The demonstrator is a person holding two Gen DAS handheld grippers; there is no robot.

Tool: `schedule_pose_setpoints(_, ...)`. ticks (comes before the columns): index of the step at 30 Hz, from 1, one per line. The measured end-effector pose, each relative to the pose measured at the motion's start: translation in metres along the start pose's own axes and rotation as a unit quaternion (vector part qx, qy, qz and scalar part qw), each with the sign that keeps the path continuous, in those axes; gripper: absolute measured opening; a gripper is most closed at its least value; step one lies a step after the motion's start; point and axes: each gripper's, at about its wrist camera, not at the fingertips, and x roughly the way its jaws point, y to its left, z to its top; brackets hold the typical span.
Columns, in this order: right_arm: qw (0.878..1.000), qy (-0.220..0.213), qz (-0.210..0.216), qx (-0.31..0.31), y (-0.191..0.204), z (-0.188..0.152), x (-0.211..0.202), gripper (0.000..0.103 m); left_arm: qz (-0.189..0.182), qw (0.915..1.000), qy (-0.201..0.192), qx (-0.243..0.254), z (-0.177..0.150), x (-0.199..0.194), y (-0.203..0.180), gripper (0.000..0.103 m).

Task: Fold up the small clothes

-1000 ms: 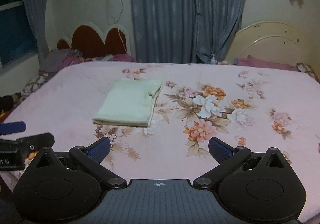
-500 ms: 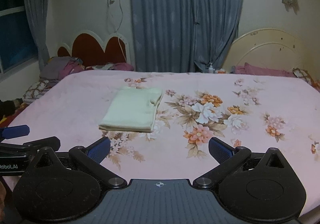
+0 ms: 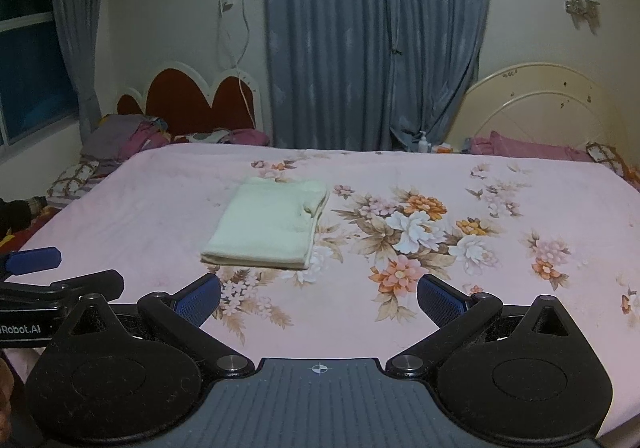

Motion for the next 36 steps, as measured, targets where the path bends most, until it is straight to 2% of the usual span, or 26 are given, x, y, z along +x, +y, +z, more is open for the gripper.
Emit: schedule_pose_setpoints(36, 1.0, 0.0, -0.002, -0.001, -0.0053, -0.0007, -0.0001, 0.103, 0.0, 1.0, -0.001, 0.006, 0.003, 0.0016, -0.0005, 0.102)
